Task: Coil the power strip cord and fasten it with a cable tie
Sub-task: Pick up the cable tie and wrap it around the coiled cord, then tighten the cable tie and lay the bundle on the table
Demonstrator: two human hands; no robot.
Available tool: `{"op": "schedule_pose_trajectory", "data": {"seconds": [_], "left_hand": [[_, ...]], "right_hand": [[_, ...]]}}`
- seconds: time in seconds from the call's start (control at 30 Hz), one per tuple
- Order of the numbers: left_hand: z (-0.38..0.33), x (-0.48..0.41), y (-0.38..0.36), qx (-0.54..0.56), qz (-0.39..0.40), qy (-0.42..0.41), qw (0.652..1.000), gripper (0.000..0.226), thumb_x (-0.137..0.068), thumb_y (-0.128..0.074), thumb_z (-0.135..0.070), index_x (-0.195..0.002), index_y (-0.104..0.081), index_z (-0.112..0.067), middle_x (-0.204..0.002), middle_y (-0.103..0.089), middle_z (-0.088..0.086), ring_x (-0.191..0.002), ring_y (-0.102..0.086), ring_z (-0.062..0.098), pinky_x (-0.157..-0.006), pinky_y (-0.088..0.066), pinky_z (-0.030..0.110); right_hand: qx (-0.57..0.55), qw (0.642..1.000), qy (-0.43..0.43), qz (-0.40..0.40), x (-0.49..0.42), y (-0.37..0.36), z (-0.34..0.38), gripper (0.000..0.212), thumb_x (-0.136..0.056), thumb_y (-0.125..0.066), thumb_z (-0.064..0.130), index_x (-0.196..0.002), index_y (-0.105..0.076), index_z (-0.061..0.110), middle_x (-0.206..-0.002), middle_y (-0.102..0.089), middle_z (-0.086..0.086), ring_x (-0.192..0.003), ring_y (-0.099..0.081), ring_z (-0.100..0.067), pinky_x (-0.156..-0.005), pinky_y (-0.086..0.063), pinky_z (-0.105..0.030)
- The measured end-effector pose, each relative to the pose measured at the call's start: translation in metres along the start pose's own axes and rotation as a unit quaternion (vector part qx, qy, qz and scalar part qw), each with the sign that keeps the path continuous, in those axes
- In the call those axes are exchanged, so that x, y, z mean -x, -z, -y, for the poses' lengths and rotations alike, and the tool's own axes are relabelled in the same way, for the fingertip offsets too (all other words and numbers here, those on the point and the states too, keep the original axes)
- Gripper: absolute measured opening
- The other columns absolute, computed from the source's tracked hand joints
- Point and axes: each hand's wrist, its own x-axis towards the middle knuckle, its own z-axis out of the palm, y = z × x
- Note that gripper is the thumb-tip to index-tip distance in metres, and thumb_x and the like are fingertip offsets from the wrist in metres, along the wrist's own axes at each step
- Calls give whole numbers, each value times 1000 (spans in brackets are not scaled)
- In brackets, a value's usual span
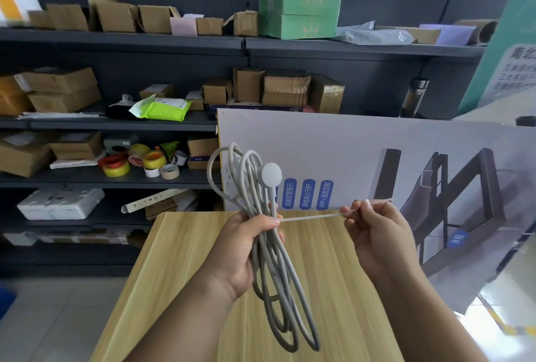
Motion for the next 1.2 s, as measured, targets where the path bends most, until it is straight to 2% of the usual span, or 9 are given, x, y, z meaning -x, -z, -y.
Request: {"op": "schedule_pose_trajectory", "data": {"seconds": [0.13, 0.23, 0.37, 0.5, 0.63, 0.77, 0.93, 1.03, 1.2], "left_hand": [[3, -7, 5, -6, -22, 0, 1000, 27, -84, -67, -4, -111, -66, -4, -80, -64, 10, -68, -67, 23, -67, -54, 37], [4, -10, 4, 21, -51, -20, 998, 25, -82, -69, -8, -106, -63, -6, -80, -64, 9, -67, -68, 23, -64, -57, 34], [4, -13, 1, 127, -77, -22, 989, 38, -69, -72, -37, -100, -66, -14, -72, -63, 1, -68, -64, 18, -67, -56, 31], [7, -18, -1, 172, -95, -77, 977, 41, -70, -63, -49, -100, -60, -21, -70, -56, 0, -71, -60, 16, -82, -47, 35], [15, -24, 10, 196, -44, -69, 977, 52, -71, -64, -51, -112, -58, -19, -80, -59, 6, -93, -62, 28, -97, -44, 48], [27, -27, 27, 157, 53, -22, 986, 80, -58, -85, -51, -122, -62, -9, -93, -63, 11, -113, -57, 35, -109, -38, 54], [34, -31, 39, 160, 63, 2, 985, 102, -48, -91, -47, -134, -52, -6, -118, -57, 13, -125, -52, 34, -105, -42, 51], [42, -25, 50, 217, 54, 7, 975, 91, -47, -93, -40, -123, -54, -9, -113, -61, 9, -113, -61, 27, -95, -53, 45], [65, -10, 53, 317, -42, 6, 948, 63, -56, -88, -40, -104, -67, -4, -108, -65, 16, -98, -72, 28, -90, -56, 44]], "right_hand": [[7, 999, -34, 27, -1, 4, -10, 19, -99, -47, 10, -84, -56, 5, -85, -66, -15, -70, -72, -21, -58, -58, -24], [103, 987, -78, 94, 5, 10, -28, 28, -92, -54, 31, -108, -61, 9, -104, -74, -14, -90, -74, -26, -77, -59, -36], [287, 914, -198, 205, 20, 21, -61, 55, -76, -54, 57, -113, -69, 19, -107, -76, -4, -95, -71, -23, -84, -54, -39], [80, 876, -395, 265, 31, 38, -83, 65, -85, -59, 57, -131, -60, 11, -120, -66, -16, -103, -65, -40, -91, -50, -54], [-70, 912, -348, 208, 26, 35, -84, 91, -55, -93, 20, -133, -53, -2, -123, -65, -26, -106, -66, -45, -85, -54, -58], [-95, 937, -264, 207, 13, 35, -70, 62, -83, -70, 15, -138, -45, -1, -148, -43, -25, -129, -49, -47, -99, -42, -63], [-43, 956, -201, 208, 9, 40, -65, 33, -91, -57, 8, -123, -53, -1, -123, -57, -27, -106, -65, -47, -80, -57, -48], [11, 969, -163, 184, 8, 41, -58, 24, -90, -54, 10, -113, -55, 5, -104, -67, -20, -89, -71, -40, -62, -59, -37], [65, 970, -158, 173, 12, 45, -66, 14, -93, -51, 6, -106, -55, 4, -98, -69, -17, -80, -71, -36, -63, -58, -37]]}}
